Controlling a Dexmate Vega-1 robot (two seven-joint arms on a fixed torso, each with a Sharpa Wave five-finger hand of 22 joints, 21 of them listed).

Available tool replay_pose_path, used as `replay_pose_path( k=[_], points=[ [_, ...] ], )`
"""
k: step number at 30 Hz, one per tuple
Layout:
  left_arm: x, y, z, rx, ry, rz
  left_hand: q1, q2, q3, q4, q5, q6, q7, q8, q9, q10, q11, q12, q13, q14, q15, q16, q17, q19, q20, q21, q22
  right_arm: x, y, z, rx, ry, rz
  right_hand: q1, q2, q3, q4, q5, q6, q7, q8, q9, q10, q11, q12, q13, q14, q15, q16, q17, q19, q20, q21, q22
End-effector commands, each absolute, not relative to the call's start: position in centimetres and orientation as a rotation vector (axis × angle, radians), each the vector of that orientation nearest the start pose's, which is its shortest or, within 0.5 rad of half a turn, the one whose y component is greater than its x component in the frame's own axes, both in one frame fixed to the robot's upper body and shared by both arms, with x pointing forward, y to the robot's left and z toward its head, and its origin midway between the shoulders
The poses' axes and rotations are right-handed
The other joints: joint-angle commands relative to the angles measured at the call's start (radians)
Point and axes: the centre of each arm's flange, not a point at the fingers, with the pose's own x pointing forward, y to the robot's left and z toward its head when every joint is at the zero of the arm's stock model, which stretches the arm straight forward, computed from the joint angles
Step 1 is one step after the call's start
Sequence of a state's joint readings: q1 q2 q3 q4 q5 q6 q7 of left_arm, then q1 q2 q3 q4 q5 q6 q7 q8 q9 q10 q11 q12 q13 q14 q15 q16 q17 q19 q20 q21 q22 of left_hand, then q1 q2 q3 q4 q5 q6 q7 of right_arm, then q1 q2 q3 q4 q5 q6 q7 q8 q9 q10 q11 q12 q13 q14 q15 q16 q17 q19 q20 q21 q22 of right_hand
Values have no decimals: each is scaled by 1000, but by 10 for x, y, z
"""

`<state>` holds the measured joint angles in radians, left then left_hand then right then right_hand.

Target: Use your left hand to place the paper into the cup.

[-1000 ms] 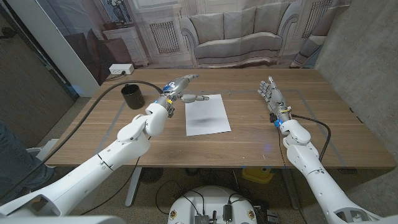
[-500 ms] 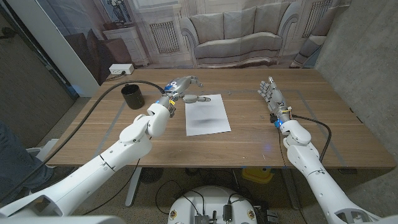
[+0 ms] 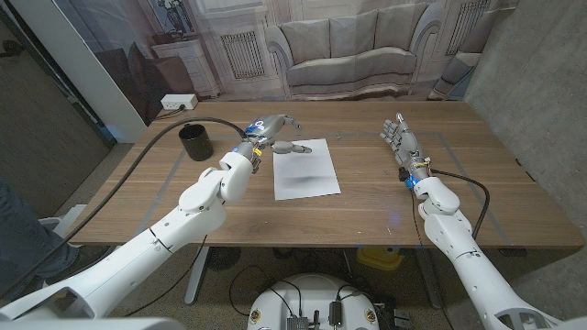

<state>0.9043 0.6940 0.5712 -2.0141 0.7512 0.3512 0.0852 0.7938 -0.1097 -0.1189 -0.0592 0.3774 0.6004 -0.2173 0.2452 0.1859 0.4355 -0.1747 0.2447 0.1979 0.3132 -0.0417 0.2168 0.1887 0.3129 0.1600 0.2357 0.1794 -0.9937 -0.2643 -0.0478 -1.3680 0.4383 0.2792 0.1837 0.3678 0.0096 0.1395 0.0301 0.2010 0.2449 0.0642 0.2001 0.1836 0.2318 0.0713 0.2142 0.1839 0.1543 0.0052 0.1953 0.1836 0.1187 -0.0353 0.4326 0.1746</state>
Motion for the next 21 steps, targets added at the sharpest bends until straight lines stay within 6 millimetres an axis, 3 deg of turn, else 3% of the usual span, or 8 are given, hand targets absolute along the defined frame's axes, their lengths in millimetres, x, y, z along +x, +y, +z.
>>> replay_pose_path(
  k=[1, 7, 21],
  points=[
    [538, 154, 32, 1419, -774, 159, 16, 3, -9, -5, 6, -36, -1, -21, 3, -12, -7, -11, 5, 13, -99, 0, 2, 20, 1, 6, 4, 629, -301, -51, 112, -659, 177, -7, 2, -6, 0, -4, 7, -6, -3, 5, 0, 7, 0, 1, 2, 7, -2, 3, 9, -32, -3, 2],
    [542, 151, 30, 1441, -771, 166, 29, 10, -11, -7, 8, -44, -3, -29, 4, -18, -4, -16, 6, 15, -98, -2, 3, 54, 4, 15, 4, 630, -300, -51, 117, -656, 175, -7, 2, -6, 0, -4, 7, -6, -3, 5, 0, 7, 0, 1, 2, 8, -2, 3, 9, -31, -5, 2],
    [549, 142, 21, 1511, -749, 189, 43, 16, -14, -11, 9, -57, -3, -38, 5, -24, -6, -22, 6, 18, -99, -4, 4, 64, 1, 13, 4, 630, -301, -50, 115, -660, 171, -9, 3, -7, 0, -5, 7, -6, -3, 5, 0, 7, 0, 1, 1, 8, -2, 3, 10, -30, -9, 3]
  ],
)
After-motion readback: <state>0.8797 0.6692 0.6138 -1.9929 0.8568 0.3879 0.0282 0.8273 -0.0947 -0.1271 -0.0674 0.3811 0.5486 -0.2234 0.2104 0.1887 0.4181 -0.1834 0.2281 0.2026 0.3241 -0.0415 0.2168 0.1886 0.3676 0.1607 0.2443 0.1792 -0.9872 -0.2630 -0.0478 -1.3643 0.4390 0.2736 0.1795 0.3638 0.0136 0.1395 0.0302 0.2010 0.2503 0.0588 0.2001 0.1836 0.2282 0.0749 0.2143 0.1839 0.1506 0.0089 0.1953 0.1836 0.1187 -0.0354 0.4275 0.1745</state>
